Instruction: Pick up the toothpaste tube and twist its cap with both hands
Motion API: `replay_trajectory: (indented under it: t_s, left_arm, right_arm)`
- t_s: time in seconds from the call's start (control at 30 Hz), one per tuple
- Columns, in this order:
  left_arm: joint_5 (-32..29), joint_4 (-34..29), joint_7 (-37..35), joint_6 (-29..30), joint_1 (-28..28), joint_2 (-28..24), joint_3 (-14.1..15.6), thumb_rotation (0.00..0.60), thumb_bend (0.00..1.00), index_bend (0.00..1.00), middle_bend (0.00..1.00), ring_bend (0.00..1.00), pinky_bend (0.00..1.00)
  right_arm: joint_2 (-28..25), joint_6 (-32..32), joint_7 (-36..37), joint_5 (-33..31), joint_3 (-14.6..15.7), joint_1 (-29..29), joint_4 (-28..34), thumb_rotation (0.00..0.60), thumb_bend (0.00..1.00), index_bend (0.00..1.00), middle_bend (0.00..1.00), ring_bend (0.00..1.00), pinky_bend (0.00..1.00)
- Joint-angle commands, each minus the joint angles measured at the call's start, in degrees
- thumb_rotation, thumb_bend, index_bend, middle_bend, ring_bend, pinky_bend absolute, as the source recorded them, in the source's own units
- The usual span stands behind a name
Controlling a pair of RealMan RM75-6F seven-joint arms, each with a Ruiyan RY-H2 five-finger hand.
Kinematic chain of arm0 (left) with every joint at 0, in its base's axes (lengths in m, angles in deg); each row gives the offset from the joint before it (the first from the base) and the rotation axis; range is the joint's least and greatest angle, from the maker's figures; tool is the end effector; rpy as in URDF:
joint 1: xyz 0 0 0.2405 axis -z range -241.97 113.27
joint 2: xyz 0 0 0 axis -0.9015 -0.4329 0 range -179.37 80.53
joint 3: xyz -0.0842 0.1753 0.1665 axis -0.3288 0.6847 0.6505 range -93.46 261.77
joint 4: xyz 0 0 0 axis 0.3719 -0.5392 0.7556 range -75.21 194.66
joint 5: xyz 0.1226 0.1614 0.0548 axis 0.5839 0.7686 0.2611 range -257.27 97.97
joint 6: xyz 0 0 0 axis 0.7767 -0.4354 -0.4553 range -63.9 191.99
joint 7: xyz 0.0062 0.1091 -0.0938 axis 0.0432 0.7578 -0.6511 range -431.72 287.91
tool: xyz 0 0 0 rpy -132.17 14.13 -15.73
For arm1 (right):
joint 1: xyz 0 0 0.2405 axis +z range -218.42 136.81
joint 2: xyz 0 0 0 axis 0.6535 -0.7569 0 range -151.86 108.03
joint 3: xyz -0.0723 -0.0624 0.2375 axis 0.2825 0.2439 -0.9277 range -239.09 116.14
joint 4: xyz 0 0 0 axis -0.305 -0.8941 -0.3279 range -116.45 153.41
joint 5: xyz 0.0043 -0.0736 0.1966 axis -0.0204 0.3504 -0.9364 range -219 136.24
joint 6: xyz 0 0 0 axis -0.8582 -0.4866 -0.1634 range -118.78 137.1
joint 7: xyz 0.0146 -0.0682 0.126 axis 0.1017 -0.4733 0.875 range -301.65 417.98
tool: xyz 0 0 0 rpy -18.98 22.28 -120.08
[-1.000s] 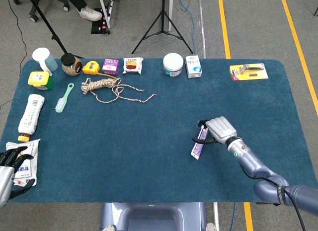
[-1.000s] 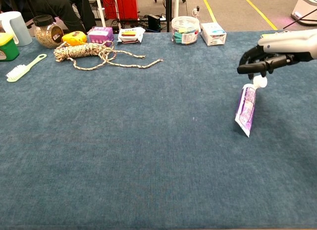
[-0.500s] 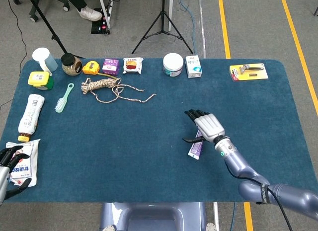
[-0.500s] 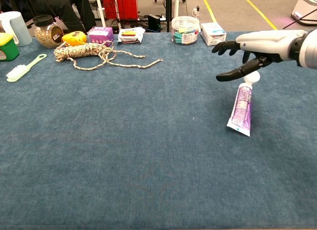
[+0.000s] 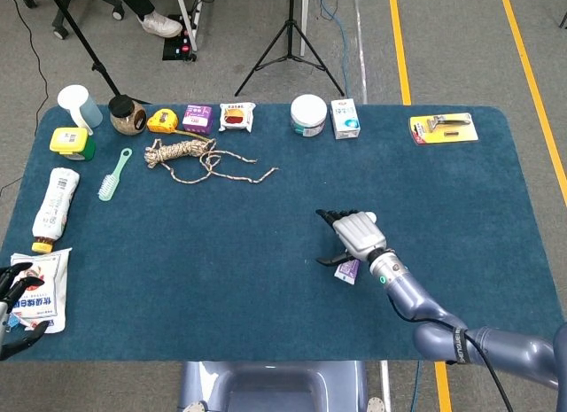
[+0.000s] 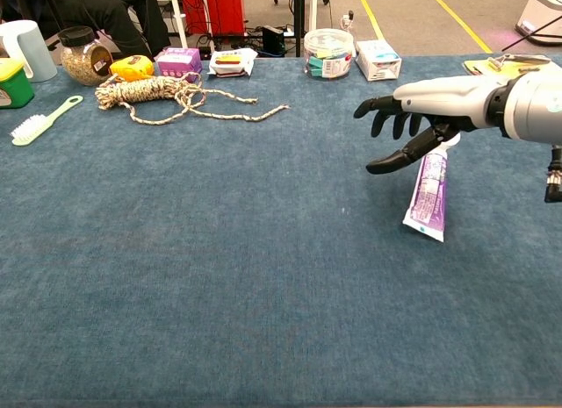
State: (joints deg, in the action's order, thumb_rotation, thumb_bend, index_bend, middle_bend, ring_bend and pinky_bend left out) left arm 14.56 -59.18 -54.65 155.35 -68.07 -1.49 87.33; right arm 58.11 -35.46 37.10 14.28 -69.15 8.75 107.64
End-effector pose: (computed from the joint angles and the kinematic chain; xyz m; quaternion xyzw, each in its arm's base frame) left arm -0.2402 0.1183 0.2026 -0.6193 -0.3663 -0.3383 0.6064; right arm -0.1417 -0.3580 0.0024 0.7923 -0.3787 0.2936 0.3776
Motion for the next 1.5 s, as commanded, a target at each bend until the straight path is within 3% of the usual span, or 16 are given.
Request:
replay_trajectory:
  t_s: [0.03, 0.63, 1.03, 1.5]
  left_arm:
    - [-0.1, 0.0, 0.1, 0.0, 0.0, 0.1, -0.1, 0.600, 0.18, 0.32, 0.21, 0.18, 0.21]
    - [-0.3, 0.1, 0.2, -0.4, -0.1, 0.3, 0.0, 0.600, 0.18, 0.32, 0.21, 0.18, 0.21]
    - [0.0, -0.5, 1.2, -0.9, 0.3, 0.6, -0.3, 0.600, 0.18, 0.32, 0.21, 0.18, 0.21]
    - [0.3, -1.3, 2.1, -1.6, 0.9, 1.0, -0.7, 0.600, 0.18, 0.32, 0.21, 0.18, 0.21]
  right_arm:
    - [-1.7, 1.1, 2.3, 3.4, 0.6, -0.3, 3.1, 0.209, 0.28, 0.07, 0.24, 0.31, 0.29]
    - [-0.8, 4.1, 4.6, 9.1, 4.5, -0.2, 1.4, 0.203, 0.28, 0.11, 0.28, 0.35, 0.31]
    - [-4.8, 4.5, 0.3, 12.0, 8.9, -0.9, 2.3, 0.200, 0.28, 0.13, 0.30, 0.37, 0.31]
    - [-8.5, 3.2, -0.4, 12.4, 11.7, -3.6, 0.7, 0.200, 0.28, 0.14, 0.31, 0.37, 0.31]
